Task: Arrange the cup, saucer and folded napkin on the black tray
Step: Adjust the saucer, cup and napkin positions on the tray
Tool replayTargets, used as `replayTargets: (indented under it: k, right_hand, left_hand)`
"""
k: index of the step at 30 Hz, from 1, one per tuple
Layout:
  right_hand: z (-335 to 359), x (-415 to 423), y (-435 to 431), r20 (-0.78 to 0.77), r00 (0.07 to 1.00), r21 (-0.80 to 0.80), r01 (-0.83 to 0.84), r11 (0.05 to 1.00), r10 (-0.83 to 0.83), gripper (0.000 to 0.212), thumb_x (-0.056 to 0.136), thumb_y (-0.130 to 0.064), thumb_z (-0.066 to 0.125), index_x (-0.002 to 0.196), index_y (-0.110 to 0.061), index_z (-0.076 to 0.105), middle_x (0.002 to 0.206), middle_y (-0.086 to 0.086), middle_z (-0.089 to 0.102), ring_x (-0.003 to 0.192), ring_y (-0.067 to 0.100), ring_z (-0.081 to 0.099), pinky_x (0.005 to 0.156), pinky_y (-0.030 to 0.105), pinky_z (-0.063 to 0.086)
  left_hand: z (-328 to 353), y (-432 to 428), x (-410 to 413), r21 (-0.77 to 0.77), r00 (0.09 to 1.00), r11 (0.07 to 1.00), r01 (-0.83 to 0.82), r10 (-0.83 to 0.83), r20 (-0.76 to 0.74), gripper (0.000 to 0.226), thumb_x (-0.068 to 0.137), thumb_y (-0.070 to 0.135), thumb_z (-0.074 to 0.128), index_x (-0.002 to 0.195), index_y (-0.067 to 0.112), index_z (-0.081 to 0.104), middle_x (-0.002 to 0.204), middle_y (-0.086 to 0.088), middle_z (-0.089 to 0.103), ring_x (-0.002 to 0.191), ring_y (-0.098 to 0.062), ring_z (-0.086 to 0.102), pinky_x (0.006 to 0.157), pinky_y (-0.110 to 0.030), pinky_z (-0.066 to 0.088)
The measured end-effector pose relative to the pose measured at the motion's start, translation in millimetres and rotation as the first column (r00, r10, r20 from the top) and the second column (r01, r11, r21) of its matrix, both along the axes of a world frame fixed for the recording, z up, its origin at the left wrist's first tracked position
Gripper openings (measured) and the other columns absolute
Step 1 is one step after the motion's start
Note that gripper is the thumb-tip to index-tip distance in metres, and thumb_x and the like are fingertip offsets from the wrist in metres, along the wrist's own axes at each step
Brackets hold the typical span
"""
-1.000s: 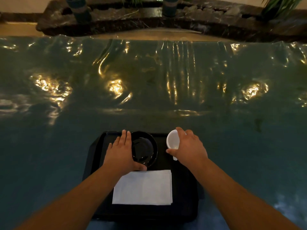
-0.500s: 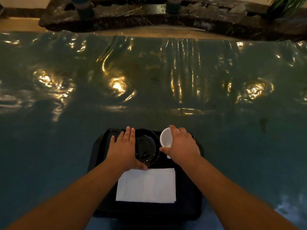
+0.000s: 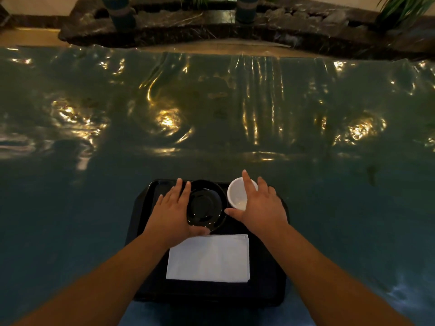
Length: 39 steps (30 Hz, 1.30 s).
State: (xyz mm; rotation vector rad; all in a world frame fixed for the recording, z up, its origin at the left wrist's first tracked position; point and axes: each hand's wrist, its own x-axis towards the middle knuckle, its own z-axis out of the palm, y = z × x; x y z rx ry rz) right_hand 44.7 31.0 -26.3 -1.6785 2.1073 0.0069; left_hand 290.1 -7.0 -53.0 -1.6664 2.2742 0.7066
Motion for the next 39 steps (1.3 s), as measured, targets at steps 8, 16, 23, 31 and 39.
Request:
replayTargets:
  k: [8, 16, 23, 31, 39]
  right_hand:
    - [-40, 16, 99, 0.073, 0.935, -0.383, -0.296, 0.875, 0.348, 0.045, 0.094, -0.044, 0.061, 0.132, -0.020, 0.064, 0.127, 0.001, 0.063, 0.118, 0.020, 0.056, 0.100, 0.040, 0.052]
    - [-81, 9, 133, -0.024, 0.912, -0.251, -0.401, 0.881, 0.409, 0.044, 0.089, -0.045, 0.064, 0.126, -0.021, 0.066, 0.137, 0.008, 0.060, 0.126, 0.030, 0.054, 0.100, 0.048, 0.054]
    - [-89, 10, 140, -0.074, 0.908, -0.258, -0.416, 0.872, 0.412, 0.053, 0.092, -0.055, 0.058, 0.133, -0.023, 0.063, 0.145, 0.009, 0.057, 0.133, 0.030, 0.052, 0.108, 0.046, 0.046]
    - [-90, 19, 141, -0.093, 0.913, -0.268, -0.408, 0.873, 0.398, 0.053, 0.094, -0.053, 0.052, 0.139, -0.024, 0.057, 0.150, 0.009, 0.053, 0.137, 0.030, 0.049, 0.109, 0.049, 0.045]
    - [-84, 29, 130, -0.122, 0.912, -0.239, -0.410, 0.880, 0.391, 0.053, 0.095, -0.053, 0.046, 0.140, -0.025, 0.058, 0.150, 0.008, 0.053, 0.137, 0.029, 0.050, 0.106, 0.053, 0.048]
  left_hand:
    - [-40, 77, 57, -0.451, 0.943, 0.888, 0.089, -0.221, -0.248, 0.039, 0.090, 0.053, 0.061, 0.105, 0.019, 0.070, 0.112, 0.001, 0.063, 0.099, -0.022, 0.061, 0.088, -0.037, 0.055]
    - [-64, 98, 72, -0.426, 0.940, 0.874, 0.232, -0.314, -0.132, 0.038, 0.090, 0.053, 0.060, 0.114, 0.026, 0.069, 0.127, 0.001, 0.065, 0.109, -0.024, 0.063, 0.091, -0.041, 0.054]
    - [-63, 104, 74, -0.430, 0.956, 0.879, 0.206, -0.275, -0.105, 0.048, 0.091, 0.055, 0.050, 0.123, 0.026, 0.071, 0.131, 0.002, 0.067, 0.114, -0.023, 0.063, 0.099, -0.036, 0.040]
    - [-68, 103, 80, -0.393, 0.962, 0.901, 0.183, -0.246, -0.115, 0.049, 0.091, 0.052, 0.050, 0.127, 0.025, 0.070, 0.135, 0.000, 0.065, 0.118, -0.024, 0.059, 0.103, -0.037, 0.037]
    - [-60, 98, 84, -0.385, 0.976, 0.910, 0.152, -0.200, -0.090, 0.051, 0.091, 0.051, 0.046, 0.126, 0.024, 0.071, 0.135, 0.000, 0.066, 0.117, -0.025, 0.062, 0.096, -0.045, 0.054]
